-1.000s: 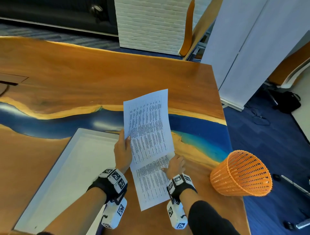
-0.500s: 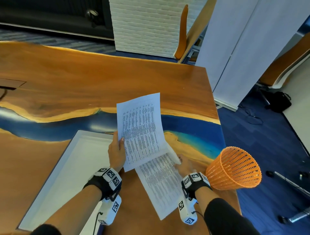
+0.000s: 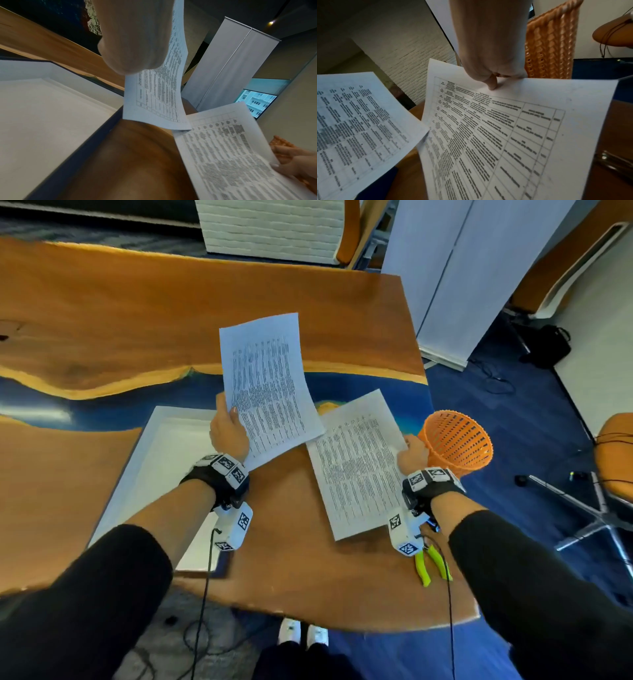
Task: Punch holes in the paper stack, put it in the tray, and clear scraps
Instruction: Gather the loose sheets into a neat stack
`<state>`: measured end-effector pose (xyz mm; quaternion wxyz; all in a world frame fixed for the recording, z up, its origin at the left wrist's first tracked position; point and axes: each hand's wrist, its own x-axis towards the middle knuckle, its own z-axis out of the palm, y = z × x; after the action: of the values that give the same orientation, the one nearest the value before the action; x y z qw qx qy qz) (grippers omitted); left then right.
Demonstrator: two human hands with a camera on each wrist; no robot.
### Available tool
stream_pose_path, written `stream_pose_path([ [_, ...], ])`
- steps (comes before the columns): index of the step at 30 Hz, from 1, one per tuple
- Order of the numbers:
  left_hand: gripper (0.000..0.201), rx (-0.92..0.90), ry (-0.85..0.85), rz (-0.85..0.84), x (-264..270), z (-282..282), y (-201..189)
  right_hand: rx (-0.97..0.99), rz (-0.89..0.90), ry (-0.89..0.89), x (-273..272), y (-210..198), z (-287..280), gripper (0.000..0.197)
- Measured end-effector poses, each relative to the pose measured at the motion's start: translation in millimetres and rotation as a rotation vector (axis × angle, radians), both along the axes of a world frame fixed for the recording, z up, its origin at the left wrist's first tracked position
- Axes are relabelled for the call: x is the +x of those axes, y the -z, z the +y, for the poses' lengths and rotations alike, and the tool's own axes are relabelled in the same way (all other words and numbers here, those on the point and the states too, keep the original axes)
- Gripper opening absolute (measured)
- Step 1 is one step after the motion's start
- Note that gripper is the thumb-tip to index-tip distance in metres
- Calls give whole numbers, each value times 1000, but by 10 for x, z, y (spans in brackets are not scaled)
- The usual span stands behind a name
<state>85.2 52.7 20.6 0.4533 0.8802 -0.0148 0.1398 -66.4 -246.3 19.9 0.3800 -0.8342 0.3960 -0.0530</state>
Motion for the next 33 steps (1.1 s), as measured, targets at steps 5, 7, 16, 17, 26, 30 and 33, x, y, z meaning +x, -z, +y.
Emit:
stream_pose_path([
  [5, 34, 83, -72, 3, 7, 140, -53, 48, 17, -105, -97, -35, -38, 41],
  [7, 34, 74, -57, 30, -33, 135, -36, 128, -42, -118, -96, -78, 14, 41],
  [16, 35, -117, -114, 194, -247, 90, 114, 562, -267, 39, 94, -56, 86, 22],
  [17, 36, -164, -47, 215, -246, 100, 157, 584, -280, 16, 100, -83, 124, 17],
  [26, 46, -514, 640, 598, -504, -84, 113, 724, -287, 17, 223, 71, 370, 13],
  [30, 20, -552, 571, 691, -606, -179, 23, 712, -267, 33, 210, 168, 406, 34],
  [33, 61, -628, 477, 821, -604, -204, 12, 692, -293, 94, 198, 167, 420, 39],
])
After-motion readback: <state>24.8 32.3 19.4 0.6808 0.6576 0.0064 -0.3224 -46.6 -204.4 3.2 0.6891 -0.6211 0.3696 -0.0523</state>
